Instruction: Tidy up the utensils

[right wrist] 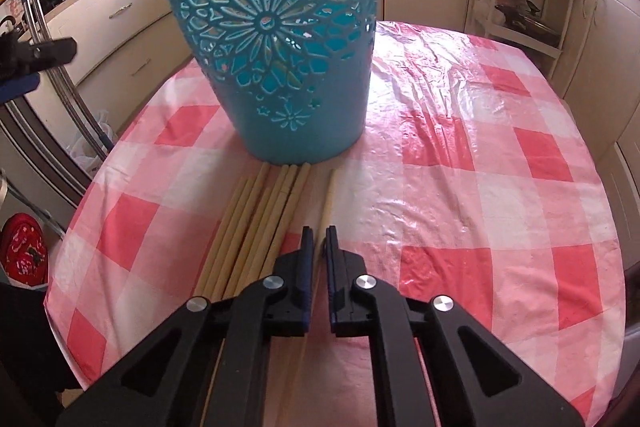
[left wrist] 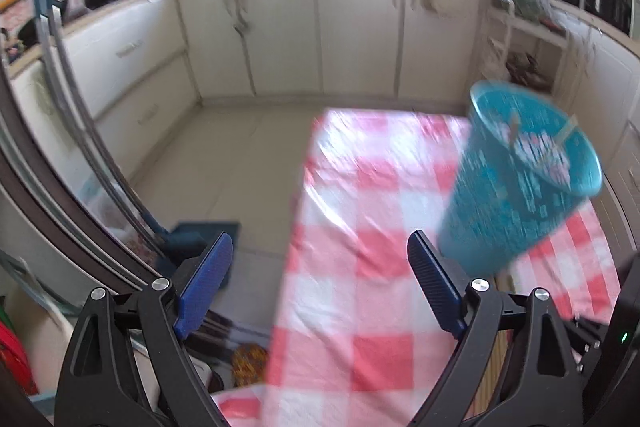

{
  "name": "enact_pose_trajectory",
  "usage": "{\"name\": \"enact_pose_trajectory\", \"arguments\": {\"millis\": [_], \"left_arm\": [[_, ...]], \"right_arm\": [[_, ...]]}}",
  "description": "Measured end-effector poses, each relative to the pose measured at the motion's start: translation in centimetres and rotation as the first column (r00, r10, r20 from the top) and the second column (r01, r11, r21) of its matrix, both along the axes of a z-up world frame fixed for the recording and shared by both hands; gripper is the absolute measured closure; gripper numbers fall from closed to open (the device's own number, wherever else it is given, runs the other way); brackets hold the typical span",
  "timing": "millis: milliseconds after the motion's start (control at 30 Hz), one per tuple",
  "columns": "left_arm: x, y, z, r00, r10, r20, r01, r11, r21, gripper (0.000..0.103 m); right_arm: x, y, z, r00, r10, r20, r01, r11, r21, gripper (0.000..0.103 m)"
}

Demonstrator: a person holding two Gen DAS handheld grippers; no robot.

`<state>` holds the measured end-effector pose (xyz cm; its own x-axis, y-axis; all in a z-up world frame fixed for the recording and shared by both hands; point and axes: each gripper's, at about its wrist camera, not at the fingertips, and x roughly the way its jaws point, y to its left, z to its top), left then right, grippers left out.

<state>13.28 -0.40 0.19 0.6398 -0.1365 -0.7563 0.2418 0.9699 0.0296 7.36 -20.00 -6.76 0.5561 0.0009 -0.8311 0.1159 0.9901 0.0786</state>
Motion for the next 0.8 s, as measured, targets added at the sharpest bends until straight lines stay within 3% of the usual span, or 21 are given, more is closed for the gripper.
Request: {"name": "enact_pose_trajectory", "arguments": {"millis": [167, 367, 500, 800], "left_arm": [[-2.3, -3.7, -5.3, 0.975, -0.115, -0.188, 0.119, 0.993, 0.011, 0.018], [-3.4, -6.1, -7.7, 0.962, -0.135, -0.237, 0.147, 0.989, 0.034, 0.018], [-2.9, -6.4, -8.6, 0.950, -0.128, -0.284, 0.129, 0.992, -0.017, 0.018], [-3.3, -7.9, -9.1, 0.948, -0.147, -0.282, 0.155, 0.988, 0.008, 0.018]], "right_arm": [[-2.6, -1.2, 0.2, 1.000, 0.008, -0.008, -0.008, 1.000, 0.006, 0.097], [-3.6, -2.6, 0.1, 0.999, -0.032, 0.017, 0.030, 0.997, 0.077, 0.097], [-3.7, -2.5, 0.0, 0.999, -0.028, 0.033, 0.025, 0.996, 0.087, 0.097], [-3.7, -3.1, 0.0, 0.999, -0.023, 0.041, 0.019, 0.995, 0.098, 0.097]]}}
